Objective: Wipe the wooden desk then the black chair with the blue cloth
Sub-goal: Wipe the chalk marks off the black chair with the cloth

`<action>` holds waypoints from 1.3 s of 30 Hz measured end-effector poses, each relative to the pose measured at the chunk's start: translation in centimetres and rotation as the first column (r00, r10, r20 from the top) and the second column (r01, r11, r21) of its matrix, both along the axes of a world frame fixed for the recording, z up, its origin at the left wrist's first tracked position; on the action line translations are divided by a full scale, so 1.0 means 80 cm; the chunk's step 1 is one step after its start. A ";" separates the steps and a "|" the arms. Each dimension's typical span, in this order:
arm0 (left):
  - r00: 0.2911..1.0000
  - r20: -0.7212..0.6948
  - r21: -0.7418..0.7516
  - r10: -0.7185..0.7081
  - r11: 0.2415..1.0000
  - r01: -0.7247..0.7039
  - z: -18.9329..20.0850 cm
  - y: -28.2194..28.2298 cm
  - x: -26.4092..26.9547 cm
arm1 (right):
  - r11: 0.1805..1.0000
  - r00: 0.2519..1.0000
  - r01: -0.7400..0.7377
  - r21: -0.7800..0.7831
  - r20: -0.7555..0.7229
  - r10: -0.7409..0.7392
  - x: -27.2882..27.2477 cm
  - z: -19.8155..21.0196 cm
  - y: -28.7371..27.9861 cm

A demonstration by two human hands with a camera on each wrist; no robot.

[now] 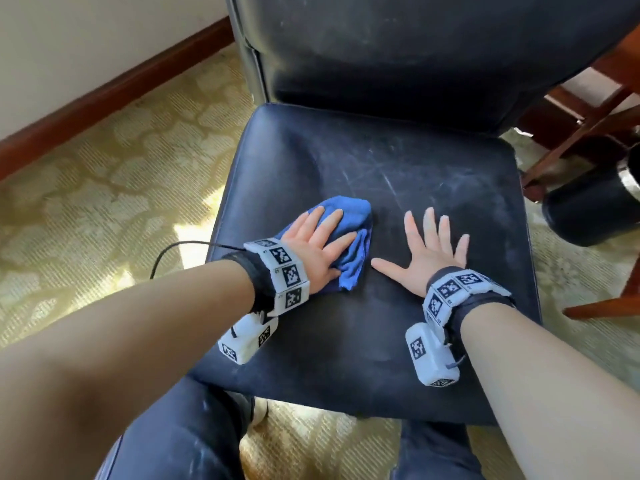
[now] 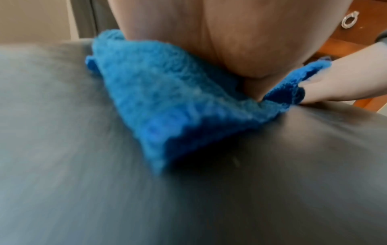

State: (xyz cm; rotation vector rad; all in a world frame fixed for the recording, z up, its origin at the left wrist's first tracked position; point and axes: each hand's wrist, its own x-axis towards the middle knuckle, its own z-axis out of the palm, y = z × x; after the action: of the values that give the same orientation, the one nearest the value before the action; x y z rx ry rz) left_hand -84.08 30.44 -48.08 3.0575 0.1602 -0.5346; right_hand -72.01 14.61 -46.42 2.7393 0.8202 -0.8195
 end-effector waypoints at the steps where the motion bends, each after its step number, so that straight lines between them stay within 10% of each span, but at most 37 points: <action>1: 1.000 -0.003 0.011 0.019 1.000 -0.019 -0.002 0.003 0.008 | 1.000 1.000 0.011 -0.001 -0.012 -0.011 0.000 -0.001 -0.003; 14: 0.901 0.098 -0.054 0.423 0.906 -0.419 -0.018 0.062 0.149 | 1.000 1.000 0.019 0.015 -0.024 -0.018 0.000 -0.015 -0.004; 23: 0.996 -0.049 0.006 -0.070 0.997 0.070 0.008 -0.022 0.066 | 0.993 0.999 0.021 0.115 -0.044 -0.016 0.008 -0.008 -0.023; 28: 0.993 -0.071 0.045 -0.096 0.994 0.100 0.007 -0.026 0.066 | 0.996 0.998 0.062 0.062 0.019 -0.063 0.002 -0.011 -0.042; 39: 0.934 0.128 -0.044 0.334 0.943 -0.331 -0.009 0.018 0.197 | 0.998 1.000 0.019 0.054 0.005 -0.019 0.007 -0.022 -0.044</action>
State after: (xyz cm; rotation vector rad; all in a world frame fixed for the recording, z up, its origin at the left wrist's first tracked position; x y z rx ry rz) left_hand -68.31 31.91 -48.78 2.9355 0.6477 -0.3060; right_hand -71.45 11.13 -48.17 2.7994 0.8287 -0.8043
